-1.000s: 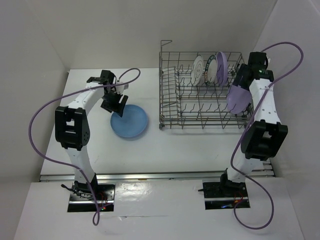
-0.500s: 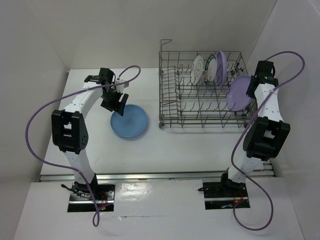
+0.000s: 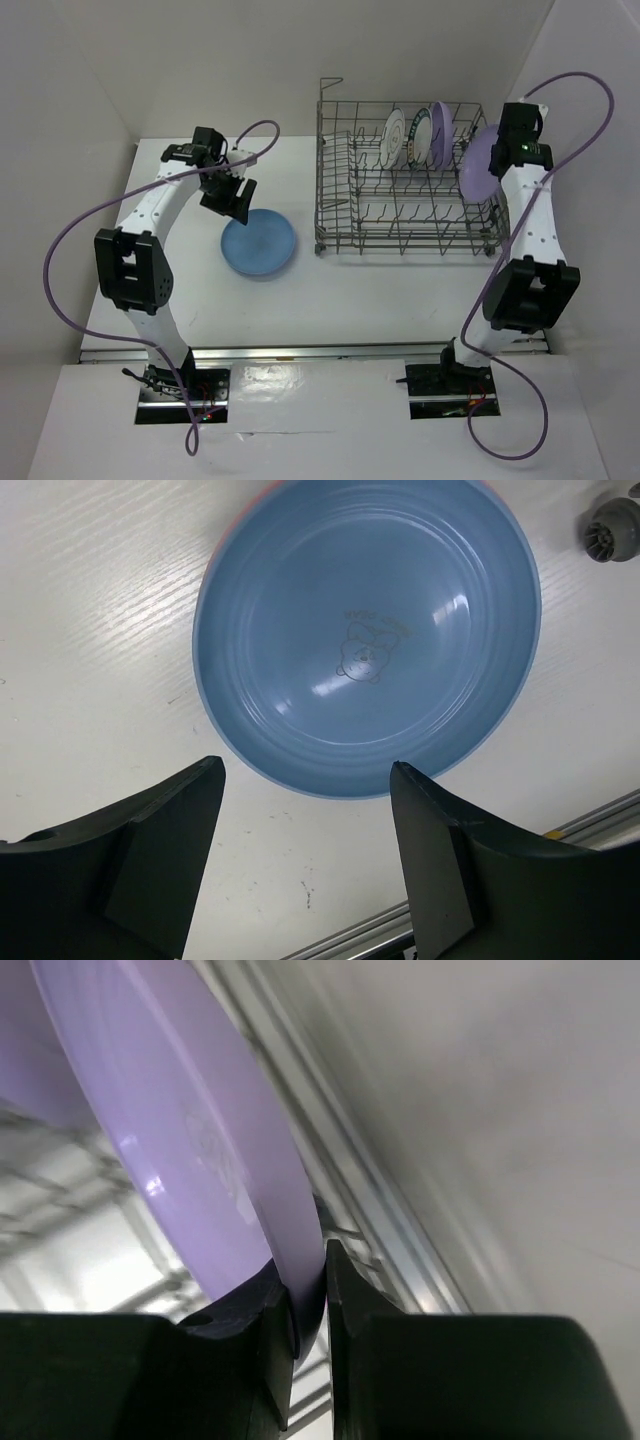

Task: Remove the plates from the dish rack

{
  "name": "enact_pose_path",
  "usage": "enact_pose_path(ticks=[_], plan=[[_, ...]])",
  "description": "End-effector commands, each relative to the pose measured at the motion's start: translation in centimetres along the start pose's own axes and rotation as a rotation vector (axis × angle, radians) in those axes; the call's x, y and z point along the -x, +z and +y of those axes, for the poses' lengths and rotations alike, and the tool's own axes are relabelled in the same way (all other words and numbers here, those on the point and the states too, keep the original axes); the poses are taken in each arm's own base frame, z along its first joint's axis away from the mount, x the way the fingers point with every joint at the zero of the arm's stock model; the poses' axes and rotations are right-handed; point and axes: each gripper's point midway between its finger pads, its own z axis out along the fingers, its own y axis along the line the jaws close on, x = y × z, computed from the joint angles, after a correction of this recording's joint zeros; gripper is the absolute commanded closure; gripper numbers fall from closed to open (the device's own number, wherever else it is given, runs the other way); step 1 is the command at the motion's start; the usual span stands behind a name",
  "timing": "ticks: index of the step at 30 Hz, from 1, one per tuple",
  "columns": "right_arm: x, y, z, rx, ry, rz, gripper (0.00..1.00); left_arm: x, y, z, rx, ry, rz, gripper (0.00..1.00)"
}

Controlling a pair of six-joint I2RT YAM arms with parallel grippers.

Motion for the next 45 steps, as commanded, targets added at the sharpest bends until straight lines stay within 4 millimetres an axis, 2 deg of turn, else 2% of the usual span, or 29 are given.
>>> enact_pose_path(ticks=[1, 3, 4, 5, 8, 9, 10, 12, 14, 15, 16, 18, 19, 20, 22, 23, 24, 25, 26, 27, 29, 30, 32, 33, 37, 40, 41, 42, 45], plan=[[9.6, -10.1, -0.5, 0.07, 0.187, -0.36, 1.0, 1.8, -2.8, -1.0, -0.01, 0.02, -0.082, 0.19], [10.5, -11.7, -0.1, 0.064, 0.16, -0.411, 1.0, 1.7, -3.2, -1.3, -0.021, 0.012, -0.084, 0.19], [10.9, -12.6, -0.7, 0.032, 0.166, -0.434, 1.0, 1.7, -3.2, -1.3, -0.021, 0.011, -0.084, 0.19], [10.9, -13.1, 0.1, 0.038, 0.146, -0.439, 1.0, 1.8, -3.2, -1.5, -0.033, 0.012, -0.087, 0.19], [12.2, -15.9, 0.3, 0.059, 0.159, -0.5, 1.0, 2.1, -3.7, -2.3, -0.07, 0.005, -0.099, 0.19], [12.1, -16.6, 2.2, 0.119, 0.136, -0.505, 1.0, 2.4, -3.9, -2.6, -0.084, 0.008, -0.111, 0.19], [12.6, -18.5, 2.8, 0.183, 0.157, -0.537, 1.0, 2.6, -4.3, -3.0, -0.107, 0.021, -0.126, 0.19], [11.8, -20.9, 8.0, 0.41, 0.12, -0.538, 1.0, 3.3, -5.3, -4.6, -0.188, 0.043, -0.165, 0.19], [9.7, -22.4, 12.1, 0.581, 0.117, -0.485, 1.0, 4.0, -7.1, -6.6, -0.278, 0.063, -0.218, 0.19], [8.7, -23.9, 14.7, 0.667, 0.102, -0.47, 1.0, 4.4, -8.0, -6.9, -0.301, 0.068, -0.249, 0.19], [7.1, -23.6, 16.9, 0.713, 0.096, -0.422, 1.0, 4.5, -9.0, -8.2, -0.361, 0.077, -0.272, 0.19], [5.3, -24.8, 20.4, 0.819, 0.058, -0.388, 1.0, 4.8, -10.6, -8.8, -0.398, 0.096, -0.318, 0.19], [3.8, -25.5, 23.1, 0.883, 0.028, -0.366, 1.0, 5.1, -11.3, -8.8, -0.409, 0.101, -0.348, 0.19], [3.1, -26.2, 24.4, 0.928, 0.022, -0.35, 1.0, 5.2, -12.1, -9.0, -0.436, 0.104, -0.378, 0.19], [1.6, -28.6, 27.5, 1.079, 0.0, -0.324, 1.0, 5.2, -13.5, -9.2, -0.446, 0.105, -0.427, 0.18], [0.3, -28.6, 29.0, 1.124, -0.005, -0.28, 1.0, 5.7, -14.1, -9.1, -0.458, 0.094, -0.464, 0.16], [-0.6, -29.5, 30.1, 1.187, -0.016, -0.253, 1.0, 5.8, -14.6, -9.5, -0.469, 0.094, -0.481, 0.16], [-0.8, -29.9, 30.9, 1.219, -0.01, -0.249, 1.0, 5.8, -15.6, -9.4, -0.47, 0.092, -0.516, 0.15], [-1.9, -29.8, 31.9, 1.236, -0.012, -0.212, 1.0, 5.5, -15.5, -9.4, -0.486, 0.062, -0.517, 0.13], [-1.7, -30.2, 32.0, 1.253, -0.001, -0.212, 1.0, 5.5, -15.6, -9.1, -0.48, 0.045, -0.529, 0.13], [-3.2, -30.4, 33.6, 1.314, -0.018, -0.174, 1.0, 5.6, -15.0, -8.0, -0.416, 0.021, -0.538, 0.11], [-3.7, -31.1, 34.0, 1.351, -0.019, -0.159, 1.0, 5.6, -14.8, -7.7, -0.393, 0.015, -0.535, 0.11], [-4.1, -31.7, 34.6, 1.407, -0.027, -0.146, 1.0, 5.4, -14.3, -7.1, -0.362, -0.009, -0.521, 0.11], [-5.1, -31.9, 34.9, 1.417, -0.034, -0.118, 1.0, 5.4, -13.7, -6.5, -0.337, -0.022, -0.508, 0.11], [-6.7, -31.9, 35.5, 1.471, -0.025, -0.069, 1.0, 4.9, -11.6, -5.1, -0.292, -0.06, -0.457, 0.11], [-7.0, -32.5, 35.7, 1.507, -0.014, -0.042, 1.0, 4.9, -11.5, -5.5, -0.321, -0.059, -0.453, 0.11], [-7.9, -32.3, 36.1, 1.504, -0.016, -0.013, 1.0, 5.2, -11.6, -5.6, -0.327, -0.052, -0.463, 0.11], [-8.2, -32.3, 36.2, 1.514, -0.013, -0.002, 1.0, 5.2, -11.6, -5.6, -0.33, -0.06, -0.462, 0.14], [-9.0, -32.3, 36.4, 1.531, -0.001, 0.032, 1.0, 5.1, -11.4, -5.2, -0.308, -0.054, -0.461, 0.35]])
